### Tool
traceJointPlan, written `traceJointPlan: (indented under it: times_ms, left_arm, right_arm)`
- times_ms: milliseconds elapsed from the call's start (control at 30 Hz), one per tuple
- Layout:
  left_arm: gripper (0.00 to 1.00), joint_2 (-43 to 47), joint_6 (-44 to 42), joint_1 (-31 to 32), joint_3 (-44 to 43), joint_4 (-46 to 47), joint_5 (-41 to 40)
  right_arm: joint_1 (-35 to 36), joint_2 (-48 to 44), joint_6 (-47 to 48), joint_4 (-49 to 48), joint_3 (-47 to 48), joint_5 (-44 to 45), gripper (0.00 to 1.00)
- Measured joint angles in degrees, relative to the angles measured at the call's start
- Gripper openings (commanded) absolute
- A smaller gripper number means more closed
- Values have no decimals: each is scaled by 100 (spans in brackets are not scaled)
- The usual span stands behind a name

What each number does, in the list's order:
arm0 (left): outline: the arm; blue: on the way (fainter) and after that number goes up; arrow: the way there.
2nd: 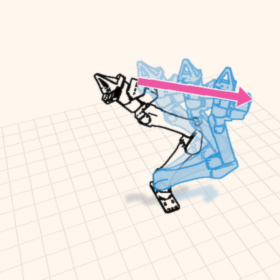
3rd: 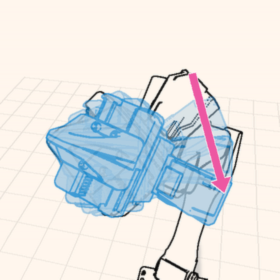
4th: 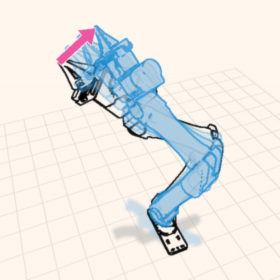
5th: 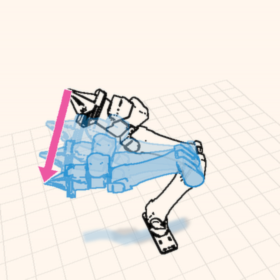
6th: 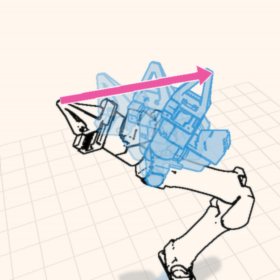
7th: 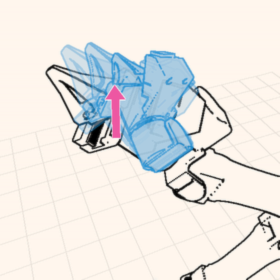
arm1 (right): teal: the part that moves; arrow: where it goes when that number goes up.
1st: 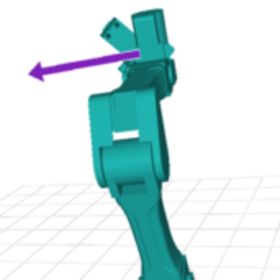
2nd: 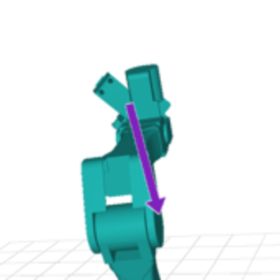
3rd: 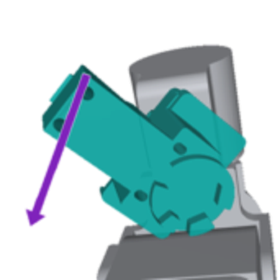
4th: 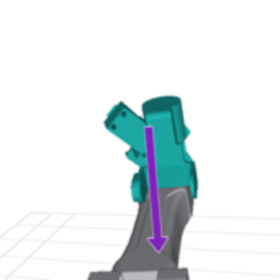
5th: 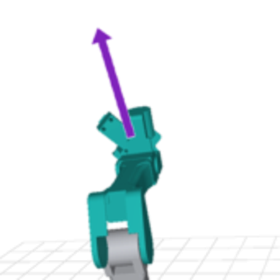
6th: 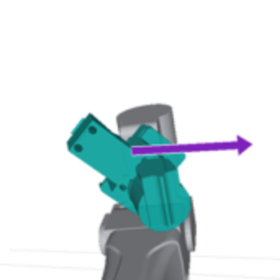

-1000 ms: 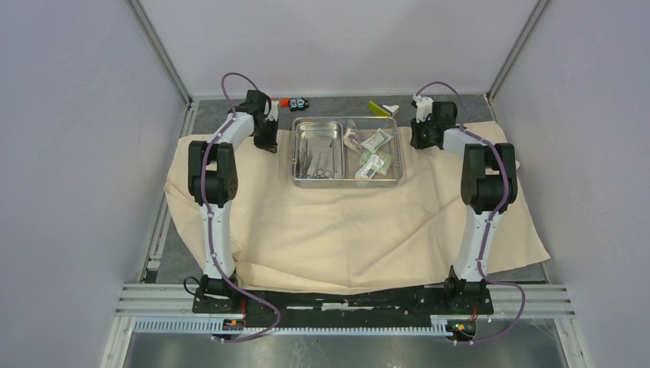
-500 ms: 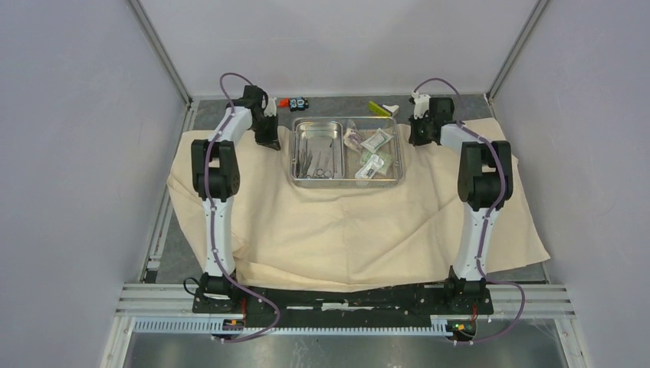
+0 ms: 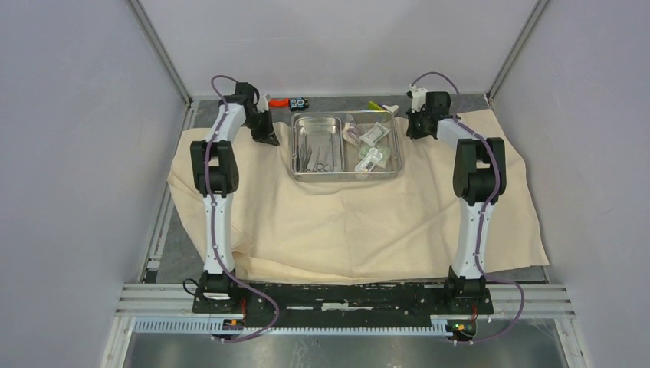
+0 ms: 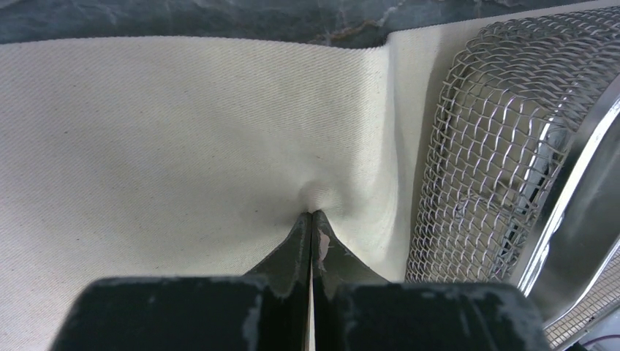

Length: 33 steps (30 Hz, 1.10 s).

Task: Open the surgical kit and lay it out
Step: Smooth out the surgical kit at the center of the board.

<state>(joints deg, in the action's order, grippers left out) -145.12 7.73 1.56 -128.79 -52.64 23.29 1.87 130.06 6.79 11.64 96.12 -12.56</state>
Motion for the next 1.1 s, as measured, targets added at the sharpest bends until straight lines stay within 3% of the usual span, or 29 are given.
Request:
traceJointPlan:
  times_ms: [533, 1100]
  left_arm:
    - [2, -780, 210, -262, -1419, -323, 72]
    - [2, -807, 219, -264, -1467, -284, 37]
  right_arm:
    - [35, 33, -442, -275, -55, 11, 0]
    - [114, 212, -299, 7, 343, 310, 0]
